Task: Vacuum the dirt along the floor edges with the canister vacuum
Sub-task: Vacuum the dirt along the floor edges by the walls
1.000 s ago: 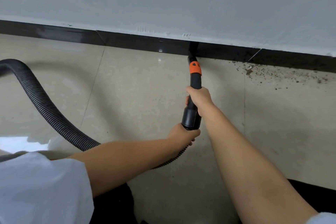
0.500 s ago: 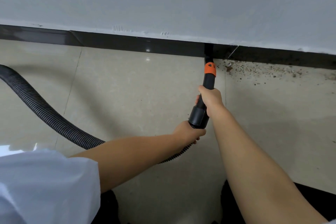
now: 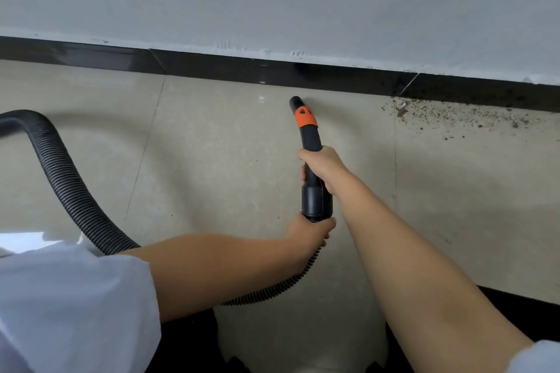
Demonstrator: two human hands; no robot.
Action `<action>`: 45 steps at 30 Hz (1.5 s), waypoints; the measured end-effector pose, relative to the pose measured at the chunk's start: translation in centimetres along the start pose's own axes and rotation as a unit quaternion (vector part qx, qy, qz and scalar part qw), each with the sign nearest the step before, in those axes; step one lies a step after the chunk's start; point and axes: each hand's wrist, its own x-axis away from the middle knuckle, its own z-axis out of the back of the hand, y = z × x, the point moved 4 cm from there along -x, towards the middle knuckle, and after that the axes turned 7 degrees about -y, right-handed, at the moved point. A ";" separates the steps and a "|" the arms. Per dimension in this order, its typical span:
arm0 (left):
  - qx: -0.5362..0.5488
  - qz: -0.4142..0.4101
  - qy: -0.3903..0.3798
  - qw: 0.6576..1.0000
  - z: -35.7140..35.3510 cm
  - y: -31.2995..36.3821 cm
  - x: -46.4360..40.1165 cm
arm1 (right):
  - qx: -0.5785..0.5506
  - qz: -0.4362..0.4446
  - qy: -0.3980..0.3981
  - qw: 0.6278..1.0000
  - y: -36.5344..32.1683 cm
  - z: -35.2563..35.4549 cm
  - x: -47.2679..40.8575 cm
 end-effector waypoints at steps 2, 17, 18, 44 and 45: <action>0.012 0.001 0.023 1.000 1.1 -0.1 0.1 | 0.014 0.002 -0.025 1.000 -0.7 -1.6 -0.2; -0.086 0.011 -0.105 0.991 -4.0 -1.1 0.9 | -0.094 -0.007 0.123 0.988 4.3 5.6 3.4; -0.096 0.011 -0.111 0.989 -4.7 -1.1 0.8 | -0.102 -0.009 0.133 0.986 4.6 6.6 3.7; -0.116 0.046 -0.130 0.984 -23.2 -1.9 -0.6 | -0.200 -0.027 0.175 0.964 11.2 24.7 8.5; -0.116 0.046 -0.129 0.984 -23.9 -1.7 -0.8 | -0.200 -0.025 0.176 0.963 11.3 25.5 8.5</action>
